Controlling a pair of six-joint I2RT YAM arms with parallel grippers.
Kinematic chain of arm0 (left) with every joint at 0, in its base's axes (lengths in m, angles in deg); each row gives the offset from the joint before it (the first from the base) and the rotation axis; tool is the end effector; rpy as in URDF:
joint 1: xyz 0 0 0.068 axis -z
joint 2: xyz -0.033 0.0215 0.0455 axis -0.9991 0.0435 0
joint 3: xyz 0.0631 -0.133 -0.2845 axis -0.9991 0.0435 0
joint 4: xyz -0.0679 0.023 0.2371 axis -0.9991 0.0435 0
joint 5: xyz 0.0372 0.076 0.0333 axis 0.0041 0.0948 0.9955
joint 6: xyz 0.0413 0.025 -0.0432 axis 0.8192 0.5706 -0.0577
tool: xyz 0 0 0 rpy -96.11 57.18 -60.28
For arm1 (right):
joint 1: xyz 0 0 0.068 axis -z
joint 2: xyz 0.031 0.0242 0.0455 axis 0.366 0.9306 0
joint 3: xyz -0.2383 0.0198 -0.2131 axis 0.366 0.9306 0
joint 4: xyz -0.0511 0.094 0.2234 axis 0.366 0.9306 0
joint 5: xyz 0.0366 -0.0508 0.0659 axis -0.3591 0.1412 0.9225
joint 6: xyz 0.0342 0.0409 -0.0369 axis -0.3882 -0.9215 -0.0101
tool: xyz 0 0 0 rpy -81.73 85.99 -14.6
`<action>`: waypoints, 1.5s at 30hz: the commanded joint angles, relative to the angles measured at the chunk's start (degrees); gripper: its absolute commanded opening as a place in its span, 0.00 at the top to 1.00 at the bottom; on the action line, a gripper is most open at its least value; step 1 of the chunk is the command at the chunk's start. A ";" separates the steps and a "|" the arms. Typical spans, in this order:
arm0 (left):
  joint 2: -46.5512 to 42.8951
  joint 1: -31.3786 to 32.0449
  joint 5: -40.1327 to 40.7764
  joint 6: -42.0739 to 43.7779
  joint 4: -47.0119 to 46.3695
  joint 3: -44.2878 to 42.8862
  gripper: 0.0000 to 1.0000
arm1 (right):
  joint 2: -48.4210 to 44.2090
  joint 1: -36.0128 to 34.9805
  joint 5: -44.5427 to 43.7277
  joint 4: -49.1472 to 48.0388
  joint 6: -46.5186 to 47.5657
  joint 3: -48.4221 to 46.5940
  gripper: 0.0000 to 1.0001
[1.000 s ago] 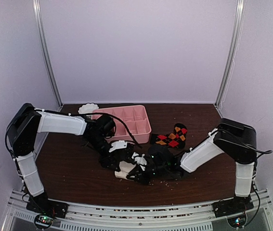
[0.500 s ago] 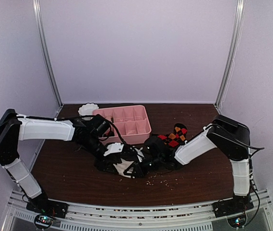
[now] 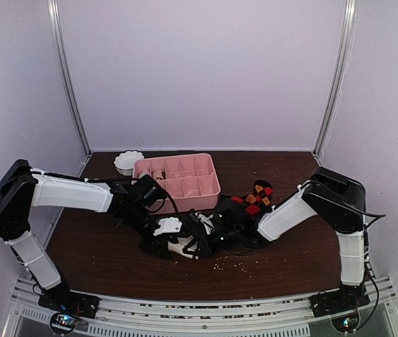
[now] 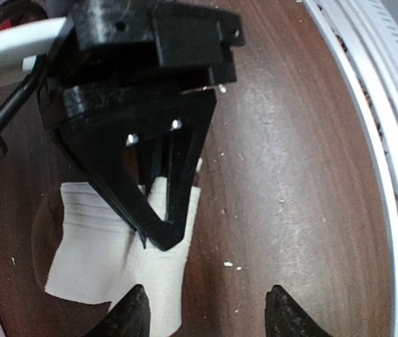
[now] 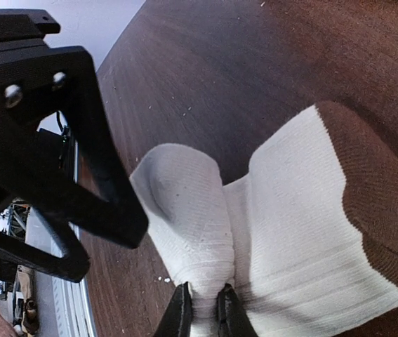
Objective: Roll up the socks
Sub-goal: Roll the sock.
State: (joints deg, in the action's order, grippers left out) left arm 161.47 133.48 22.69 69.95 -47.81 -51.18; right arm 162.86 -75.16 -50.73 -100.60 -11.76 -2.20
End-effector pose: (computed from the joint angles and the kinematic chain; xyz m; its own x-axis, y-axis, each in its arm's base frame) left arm 0.1993 -0.2424 0.2144 0.0188 0.8093 -0.5872 0.9912 -0.0921 -0.0952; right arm 0.2225 0.3551 0.1317 -0.7790 -0.3830 -0.4964 -0.6151 0.3133 0.7235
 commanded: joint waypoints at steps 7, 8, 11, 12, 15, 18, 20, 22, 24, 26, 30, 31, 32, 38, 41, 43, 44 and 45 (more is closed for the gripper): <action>5.98 1.68 6.98 2.56 -6.33 -3.30 0.45 | 8.56 2.05 -3.00 22.33 -1.93 6.81 1.00; 6.47 1.93 7.05 2.62 -6.32 -3.51 0.46 | 8.64 2.14 -2.77 22.06 -2.07 6.80 1.00; 7.97 2.19 6.35 2.81 -4.31 -4.81 0.59 | 9.06 2.29 -1.91 21.56 -3.18 6.91 0.99; 8.61 2.21 6.17 2.95 -3.16 -5.68 0.66 | 9.18 2.40 -1.73 21.23 -3.59 7.11 0.98; 10.47 2.14 5.08 3.27 0.69 -7.47 0.86 | 8.87 2.59 -2.05 19.66 -4.40 8.20 0.94; 11.71 1.95 2.76 2.95 4.31 -8.53 0.94 | 7.57 2.64 -2.90 16.98 -5.05 9.92 0.84; 13.10 1.43 0.81 2.29 7.05 -10.04 0.96 | 5.64 2.58 -3.52 12.51 -5.99 11.99 0.79; 16.42 0.34 -1.56 1.37 10.87 -12.94 0.97 | 3.13 2.50 -4.92 7.73 -6.05 15.33 0.77; 19.87 -1.13 -5.33 0.54 14.75 -16.31 0.96 | -0.39 2.41 -7.12 0.76 -5.92 19.68 0.74; 23.96 -2.61 -8.03 -0.36 19.24 -20.68 0.95 | -4.09 2.31 -9.61 -5.20 -5.11 23.83 0.68; 28.66 -3.78 -11.44 -0.27 25.44 -26.41 0.94 | -11.12 2.18 -15.61 -9.99 -1.75 29.65 0.09; 29.20 -3.79 -11.62 -0.37 26.19 -26.91 0.94 | -12.70 2.12 -17.50 -10.27 -1.06 30.96 0.01; 29.69 -3.79 -11.94 -0.38 26.92 -27.49 0.94 | -14.31 2.10 -19.50 -10.58 -0.24 32.45 0.00; 33.01 -3.70 -14.47 1.35 32.87 -31.28 0.94 | -29.91 1.84 -38.03 -5.85 3.11 39.99 0.00; 33.98 -3.70 -16.60 2.75 35.36 -32.16 0.95 | -38.04 1.98 -47.93 -5.70 0.24 43.01 0.00; 35.01 -3.70 -18.11 3.66 37.38 -33.03 0.94 | -41.25 2.67 -53.69 -4.00 -6.71 44.15 0.00; 35.51 -3.70 -18.72 3.87 38.27 -33.45 0.95 | -41.74 3.20 -52.12 -6.41 -6.12 45.30 0.00; 35.86 -3.70 -19.00 3.90 38.66 -33.70 0.94 | -41.52 3.37 -48.36 -11.89 -2.18 45.83 0.00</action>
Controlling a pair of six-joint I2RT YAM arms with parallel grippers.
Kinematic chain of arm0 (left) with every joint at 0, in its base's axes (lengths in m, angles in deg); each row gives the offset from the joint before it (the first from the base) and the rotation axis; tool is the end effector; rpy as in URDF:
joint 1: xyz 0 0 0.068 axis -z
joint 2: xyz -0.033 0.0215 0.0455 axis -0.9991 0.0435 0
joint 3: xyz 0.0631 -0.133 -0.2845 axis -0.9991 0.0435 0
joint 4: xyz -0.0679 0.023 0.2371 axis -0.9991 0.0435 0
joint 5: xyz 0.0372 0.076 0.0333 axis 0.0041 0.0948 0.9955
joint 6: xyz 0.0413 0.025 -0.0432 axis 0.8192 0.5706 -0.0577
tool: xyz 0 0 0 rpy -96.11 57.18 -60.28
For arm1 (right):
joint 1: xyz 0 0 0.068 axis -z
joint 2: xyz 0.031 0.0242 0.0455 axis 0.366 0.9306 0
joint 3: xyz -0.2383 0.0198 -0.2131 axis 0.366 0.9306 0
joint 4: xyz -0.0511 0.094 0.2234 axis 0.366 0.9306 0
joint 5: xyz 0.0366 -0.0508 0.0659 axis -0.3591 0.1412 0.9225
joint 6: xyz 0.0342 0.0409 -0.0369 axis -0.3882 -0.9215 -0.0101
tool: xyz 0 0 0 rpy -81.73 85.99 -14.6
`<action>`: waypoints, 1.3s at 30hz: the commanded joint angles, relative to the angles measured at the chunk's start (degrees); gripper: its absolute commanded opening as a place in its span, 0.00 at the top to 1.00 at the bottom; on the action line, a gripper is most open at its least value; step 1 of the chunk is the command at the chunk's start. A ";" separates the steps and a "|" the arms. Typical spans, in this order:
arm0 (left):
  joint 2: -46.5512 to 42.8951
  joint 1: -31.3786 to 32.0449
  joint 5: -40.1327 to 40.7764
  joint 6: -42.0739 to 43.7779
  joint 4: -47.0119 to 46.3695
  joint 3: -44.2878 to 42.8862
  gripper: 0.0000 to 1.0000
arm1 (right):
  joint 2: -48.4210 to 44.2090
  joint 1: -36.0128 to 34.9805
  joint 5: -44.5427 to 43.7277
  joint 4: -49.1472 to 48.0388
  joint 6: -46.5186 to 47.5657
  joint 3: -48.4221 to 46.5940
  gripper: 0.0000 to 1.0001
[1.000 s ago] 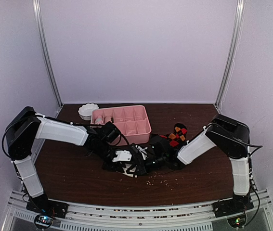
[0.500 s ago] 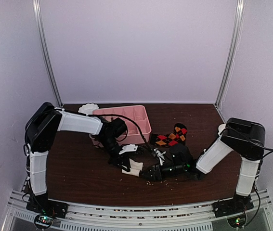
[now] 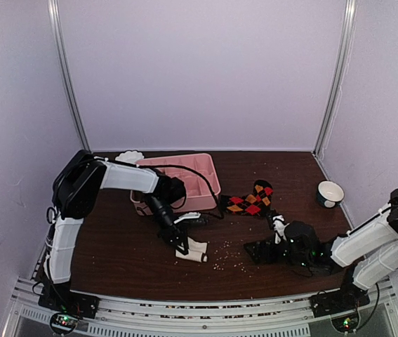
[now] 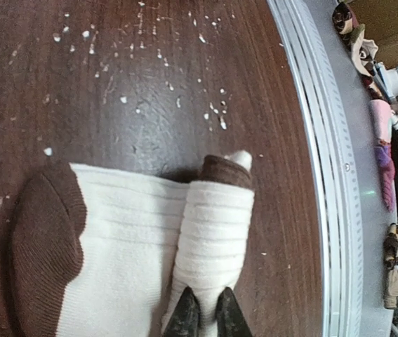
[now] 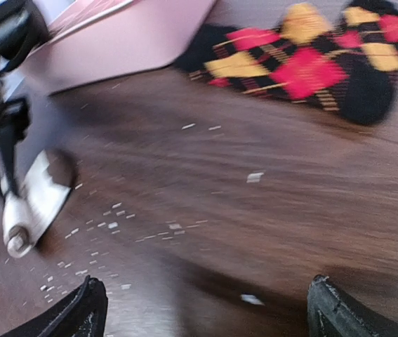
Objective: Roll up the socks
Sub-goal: Roll the sock.
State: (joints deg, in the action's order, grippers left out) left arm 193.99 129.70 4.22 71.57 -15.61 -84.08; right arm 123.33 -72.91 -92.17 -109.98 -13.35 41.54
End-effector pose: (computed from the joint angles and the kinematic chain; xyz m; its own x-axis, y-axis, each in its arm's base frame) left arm 0.2807 -0.3054 0.1524 -0.2903 0.8780 -0.3807 0.7574 -0.0323 -0.6521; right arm 0.1338 0.1626 0.1613 -0.6779 -0.0002 -0.7351 -0.4563 0.7842 0.4205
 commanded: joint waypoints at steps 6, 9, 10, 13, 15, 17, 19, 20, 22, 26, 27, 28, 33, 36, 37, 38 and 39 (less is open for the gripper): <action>6.03 0.08 -0.03 -1.57 6.34 -2.04 0.94 | 1.82 -13.52 -10.64 -3.03 22.50 -1.78 0.04; 7.01 0.23 1.82 -4.15 5.24 -2.30 0.94 | 5.33 -20.27 -9.90 -7.66 32.10 -2.92 0.13; 6.99 0.32 3.09 -5.36 4.14 -2.13 0.94 | 6.59 -21.60 -9.48 -7.80 34.50 -4.28 0.15; 6.83 0.88 5.56 -6.99 2.59 -1.90 0.94 | 11.18 -23.85 -7.78 -3.26 40.48 -12.00 0.29; 6.25 1.39 7.74 -8.21 1.24 -1.29 0.94 | 15.05 -24.26 -7.55 -1.99 43.55 -16.20 0.36; 5.81 2.10 9.24 -8.24 0.93 -1.08 0.94 | 18.65 -24.31 -7.13 -1.45 46.31 -19.88 0.40; 5.35 2.56 9.92 -8.16 0.56 -0.66 0.94 | 21.78 -24.18 -6.61 0.24 49.02 -23.47 0.45; 5.23 2.62 10.09 -8.15 0.51 -0.52 0.94 | 22.94 -23.97 -6.03 1.16 49.98 -25.03 0.48; 5.11 2.63 10.15 -8.06 0.51 -0.51 0.94 | 24.90 -23.39 -4.74 2.82 51.02 -27.68 0.53; 5.18 2.71 10.15 -7.67 0.51 -0.59 0.94 | 27.79 -22.12 -4.07 4.29 52.17 -30.22 0.63; 5.17 2.72 10.15 -7.55 0.51 -0.59 0.94 | 28.42 -21.86 -4.00 4.74 52.24 -30.73 0.66; 5.19 2.78 10.13 -7.35 0.53 -0.71 0.94 | 29.15 -21.66 -4.64 5.07 52.29 -31.23 0.69; 5.68 3.19 10.16 -6.36 1.72 -1.38 0.93 | 31.75 -20.73 -6.95 5.22 52.33 -32.15 0.72; 5.71 3.32 10.27 -5.97 2.15 -1.62 0.93 | 32.25 -20.75 -8.15 5.98 52.32 -31.69 0.73; 5.66 3.33 10.29 -5.84 2.27 -1.69 0.93 | 32.29 -20.72 -9.12 5.69 52.20 -31.14 0.73; 5.74 3.41 10.36 -5.61 2.50 -1.84 0.93 | 32.36 -20.76 -10.43 5.01 52.12 -30.63 0.73; 5.85 3.42 10.53 -5.39 2.82 -2.09 0.93 | 32.23 -20.73 -10.89 4.89 52.12 -30.02 0.73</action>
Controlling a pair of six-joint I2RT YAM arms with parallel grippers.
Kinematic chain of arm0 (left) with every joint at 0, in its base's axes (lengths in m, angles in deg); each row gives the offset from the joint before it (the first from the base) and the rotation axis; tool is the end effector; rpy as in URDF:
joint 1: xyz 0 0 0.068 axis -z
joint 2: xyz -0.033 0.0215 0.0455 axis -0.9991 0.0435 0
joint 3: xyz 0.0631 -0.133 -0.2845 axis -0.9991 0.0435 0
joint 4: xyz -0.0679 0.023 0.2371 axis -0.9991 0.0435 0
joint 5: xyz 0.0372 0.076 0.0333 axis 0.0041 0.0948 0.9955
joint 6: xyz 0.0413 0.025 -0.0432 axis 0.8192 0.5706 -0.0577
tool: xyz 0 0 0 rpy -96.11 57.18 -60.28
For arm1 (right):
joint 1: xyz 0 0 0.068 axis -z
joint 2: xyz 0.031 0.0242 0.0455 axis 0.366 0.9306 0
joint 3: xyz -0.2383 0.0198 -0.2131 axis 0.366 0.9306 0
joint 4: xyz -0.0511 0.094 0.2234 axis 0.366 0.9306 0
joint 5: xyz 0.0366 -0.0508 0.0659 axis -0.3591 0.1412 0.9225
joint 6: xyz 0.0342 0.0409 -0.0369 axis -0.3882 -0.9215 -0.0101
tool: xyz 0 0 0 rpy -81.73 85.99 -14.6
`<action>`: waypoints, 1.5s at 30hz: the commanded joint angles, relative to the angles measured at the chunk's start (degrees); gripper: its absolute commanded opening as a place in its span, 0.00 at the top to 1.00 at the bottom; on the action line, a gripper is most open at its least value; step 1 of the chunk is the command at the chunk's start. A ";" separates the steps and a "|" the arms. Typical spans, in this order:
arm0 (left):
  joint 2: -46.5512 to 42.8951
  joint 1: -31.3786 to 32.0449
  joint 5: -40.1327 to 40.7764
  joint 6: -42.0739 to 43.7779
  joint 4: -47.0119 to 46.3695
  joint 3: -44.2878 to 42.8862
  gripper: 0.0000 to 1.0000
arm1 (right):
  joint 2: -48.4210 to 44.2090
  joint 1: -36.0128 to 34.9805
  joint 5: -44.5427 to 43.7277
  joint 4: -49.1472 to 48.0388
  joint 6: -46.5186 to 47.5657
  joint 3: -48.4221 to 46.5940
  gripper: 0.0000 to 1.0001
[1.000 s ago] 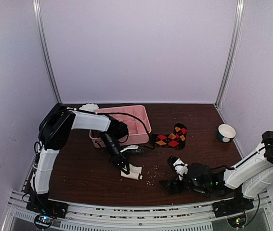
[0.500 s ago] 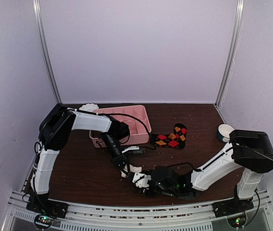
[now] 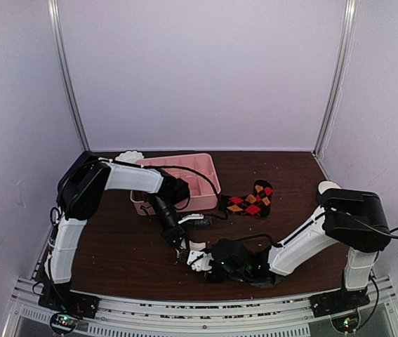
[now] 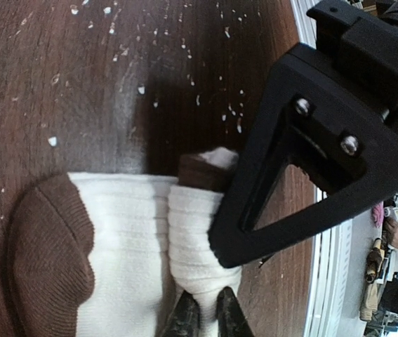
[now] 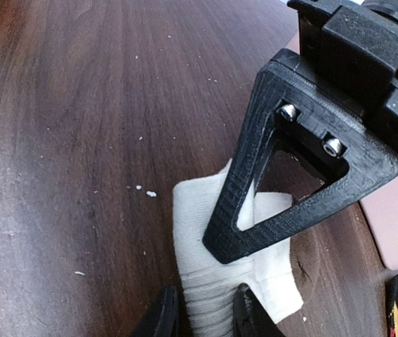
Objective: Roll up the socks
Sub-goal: Roll the sock.
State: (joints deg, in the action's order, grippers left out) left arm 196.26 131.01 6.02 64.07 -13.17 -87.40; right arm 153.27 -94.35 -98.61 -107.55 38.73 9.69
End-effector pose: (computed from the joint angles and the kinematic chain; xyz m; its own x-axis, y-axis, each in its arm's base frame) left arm 0.2805 -0.3168 0.1478 -0.3605 0.8961 -0.2588 0.7177 0.0893 -0.6906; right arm 0.1194 0.3573 0.1503 0.1575 -0.6327 -0.7582 -0.8977 0.2282 -0.3770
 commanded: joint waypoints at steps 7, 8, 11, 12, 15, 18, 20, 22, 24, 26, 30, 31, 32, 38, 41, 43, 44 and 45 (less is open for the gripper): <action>4.64 2.26 9.10 2.93 1.79 -0.08 0.93 | -0.53 0.72 -6.49 3.11 1.69 3.54 0.68; 4.63 2.29 9.14 2.97 1.80 -0.08 0.93 | -0.71 0.72 -6.27 3.75 2.08 3.33 0.68; 4.65 2.37 9.12 3.27 1.98 -0.17 0.93 | -0.52 0.72 -5.29 4.52 3.26 2.63 0.68; 4.67 2.37 9.14 3.27 1.99 -0.13 0.93 | -0.40 0.72 -4.51 5.02 3.51 2.33 0.68; 4.70 2.38 9.06 3.59 2.13 -0.30 0.93 | 0.33 0.72 -2.33 6.26 3.95 1.41 0.70; 4.87 2.39 8.88 4.27 2.51 -0.63 0.93 | 1.66 0.72 -1.54 7.82 5.05 0.52 0.70; 5.13 2.45 8.60 4.87 3.14 -1.06 0.92 | 2.34 1.08 -1.05 9.19 6.20 0.24 0.69; 5.21 2.42 8.50 5.30 3.63 -1.30 0.92 | 3.10 1.69 0.28 12.49 7.76 -0.69 0.69; 5.29 2.38 8.29 5.76 3.99 -1.48 0.92 | 3.80 2.28 1.51 15.58 8.70 -1.40 0.69; 5.28 2.44 7.96 6.49 4.48 -1.63 0.92 | 4.50 3.19 4.09 17.67 8.48 -1.67 0.69; 4.72 2.41 7.84 7.70 5.00 -1.57 0.91 | 6.00 5.10 10.99 22.76 5.90 -2.97 0.80; 4.22 2.38 7.69 8.08 5.00 -1.39 0.90 | 6.41 5.51 12.76 23.53 4.94 -3.14 0.82; 3.74 2.44 7.55 8.48 5.00 -1.13 0.90 | 6.78 5.66 14.36 24.06 3.99 -3.04 0.84; -0.48 2.01 8.46 10.11 3.65 1.09 0.84 | 9.58 5.89 20.09 25.21 -0.80 -1.71 0.95; -5.96 1.23 8.91 9.54 -0.09 4.33 0.65 | 10.72 6.06 22.26 24.72 -4.42 -0.95 0.98; -10.96 0.71 9.53 8.58 -3.88 7.42 0.14 | 11.82 6.49 25.21 24.74 -7.14 -1.02 1.00; -13.72 0.56 9.94 8.32 -6.42 8.98 0.03 | 12.16 6.64 26.26 24.77 -8.57 -1.01 1.00; -16.41 0.53 10.55 8.27 -8.28 10.66 0.02 | 12.42 6.81 27.07 24.97 -10.18 -1.18 1.00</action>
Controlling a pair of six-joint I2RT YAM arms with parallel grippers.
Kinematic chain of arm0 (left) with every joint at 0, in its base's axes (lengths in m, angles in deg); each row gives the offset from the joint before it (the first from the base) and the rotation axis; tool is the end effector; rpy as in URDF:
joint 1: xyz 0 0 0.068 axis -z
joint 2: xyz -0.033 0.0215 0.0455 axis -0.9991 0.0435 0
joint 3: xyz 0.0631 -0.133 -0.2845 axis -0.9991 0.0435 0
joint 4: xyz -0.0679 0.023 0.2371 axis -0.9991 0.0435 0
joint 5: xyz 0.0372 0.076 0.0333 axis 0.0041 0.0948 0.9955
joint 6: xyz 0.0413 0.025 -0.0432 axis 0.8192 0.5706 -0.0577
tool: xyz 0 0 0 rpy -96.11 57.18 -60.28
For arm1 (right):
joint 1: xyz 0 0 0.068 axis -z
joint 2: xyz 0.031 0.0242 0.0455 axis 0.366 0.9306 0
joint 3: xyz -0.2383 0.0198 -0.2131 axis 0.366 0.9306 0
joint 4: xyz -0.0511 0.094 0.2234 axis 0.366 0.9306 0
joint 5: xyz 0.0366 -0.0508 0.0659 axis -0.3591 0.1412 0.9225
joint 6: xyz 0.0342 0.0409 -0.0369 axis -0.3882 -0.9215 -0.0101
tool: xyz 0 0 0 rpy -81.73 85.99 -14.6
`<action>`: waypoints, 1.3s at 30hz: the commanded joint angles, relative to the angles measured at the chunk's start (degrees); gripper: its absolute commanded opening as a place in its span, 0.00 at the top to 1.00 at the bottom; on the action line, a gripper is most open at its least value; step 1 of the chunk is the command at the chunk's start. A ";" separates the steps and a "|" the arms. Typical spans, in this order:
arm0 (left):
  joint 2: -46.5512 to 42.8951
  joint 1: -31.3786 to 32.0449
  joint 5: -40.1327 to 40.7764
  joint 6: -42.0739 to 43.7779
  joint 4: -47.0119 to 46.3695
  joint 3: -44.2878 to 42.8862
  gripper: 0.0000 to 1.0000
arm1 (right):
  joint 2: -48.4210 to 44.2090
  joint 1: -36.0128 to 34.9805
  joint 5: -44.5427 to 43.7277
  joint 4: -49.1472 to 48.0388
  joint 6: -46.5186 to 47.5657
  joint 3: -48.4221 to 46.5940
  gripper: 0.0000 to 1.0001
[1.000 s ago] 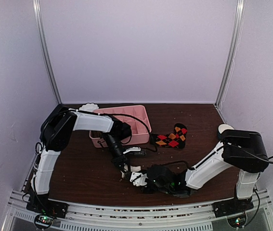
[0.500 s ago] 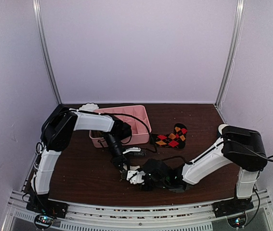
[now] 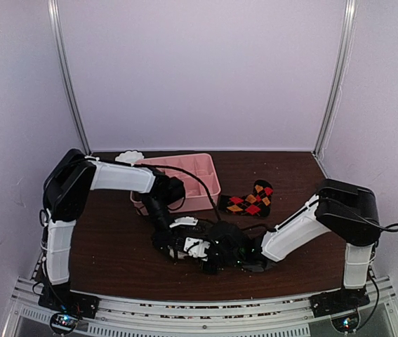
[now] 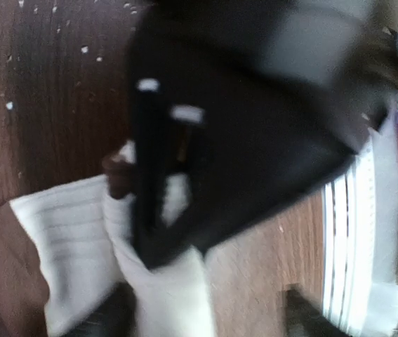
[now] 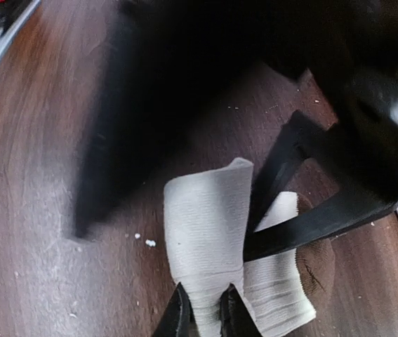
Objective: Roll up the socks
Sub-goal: Roll the sock.
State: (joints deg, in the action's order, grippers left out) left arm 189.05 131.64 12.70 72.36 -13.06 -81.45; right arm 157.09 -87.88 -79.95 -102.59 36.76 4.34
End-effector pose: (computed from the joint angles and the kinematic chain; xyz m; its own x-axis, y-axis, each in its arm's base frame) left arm 0.2600 -0.2974 0.1720 -0.1922 0.9299 -0.3136 0.8185 -0.0245 -0.5740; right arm 0.1520 0.3668 0.1401 0.0710 -0.6024 -0.7950 -0.9805 0.1043 -0.1666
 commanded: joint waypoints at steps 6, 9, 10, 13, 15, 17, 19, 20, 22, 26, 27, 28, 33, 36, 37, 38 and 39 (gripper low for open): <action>-23.62 -0.19 11.99 -4.26 -20.63 14.57 0.02 | 10.60 1.29 14.75 24.44 -19.81 0.45 1.00; -31.53 -0.15 20.42 -6.91 -26.58 17.37 0.02 | 11.94 1.73 17.99 25.64 -24.86 -0.62 1.00; -33.95 -0.17 23.52 -7.34 -27.45 16.90 0.02 | 12.54 1.87 18.38 26.56 -26.26 -1.02 1.00; -35.50 -2.01 27.90 -9.21 -29.16 15.22 0.02 | 14.48 2.72 20.28 28.85 -29.30 -2.35 1.00; -32.11 -3.31 36.64 -14.94 -31.93 15.59 0.02 | 15.23 3.28 20.86 29.88 -30.43 -2.96 1.00; -27.35 -6.51 26.98 -9.64 -22.78 12.33 0.02 | 15.40 3.78 20.76 30.55 -31.28 -3.38 1.00; -26.17 -8.85 22.90 -10.41 -21.93 12.92 0.02 | 15.43 4.45 21.03 30.37 -33.03 -3.37 1.00; -27.27 -8.64 24.43 -10.19 -24.52 15.14 0.02 | 15.58 4.92 21.48 30.00 -33.99 -3.35 1.00; -30.70 -7.89 26.12 -9.42 -30.16 20.17 0.02 | 16.75 5.95 22.43 29.91 -36.24 -3.46 1.00; -32.94 -7.84 22.92 -8.48 -29.57 21.36 0.02 | 18.25 7.45 24.61 31.52 -40.47 -4.59 1.00; -33.06 -7.78 20.77 -6.88 -27.79 21.30 0.02 | 18.37 7.95 25.31 31.52 -41.49 -4.69 1.00; -33.40 -7.65 17.67 -4.58 -26.38 21.57 0.02 | 18.39 8.32 26.16 31.27 -42.70 -4.69 1.00; -38.26 -1.86 10.85 7.51 -26.38 30.62 0.07 | 18.26 10.52 28.92 28.15 -47.66 -3.47 1.00; -36.37 2.24 14.14 9.81 -27.04 32.54 0.15 | 18.13 11.25 30.92 24.83 -49.77 -1.71 1.00; -35.57 3.24 16.03 10.16 -28.39 33.16 0.16 | 18.19 11.23 31.36 24.34 -50.17 -1.38 1.00; -34.71 4.37 18.72 10.30 -29.99 33.48 0.17 | 18.32 11.28 31.82 24.13 -50.36 -1.26 1.00; -33.89 5.03 19.75 10.79 -31.18 33.52 0.19 | 18.29 11.24 32.24 23.85 -50.61 -1.00 1.00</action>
State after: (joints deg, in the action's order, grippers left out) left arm 152.48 134.05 28.33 77.99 -40.03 -49.26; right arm 166.36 -76.95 -45.59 -103.27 -10.45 -4.91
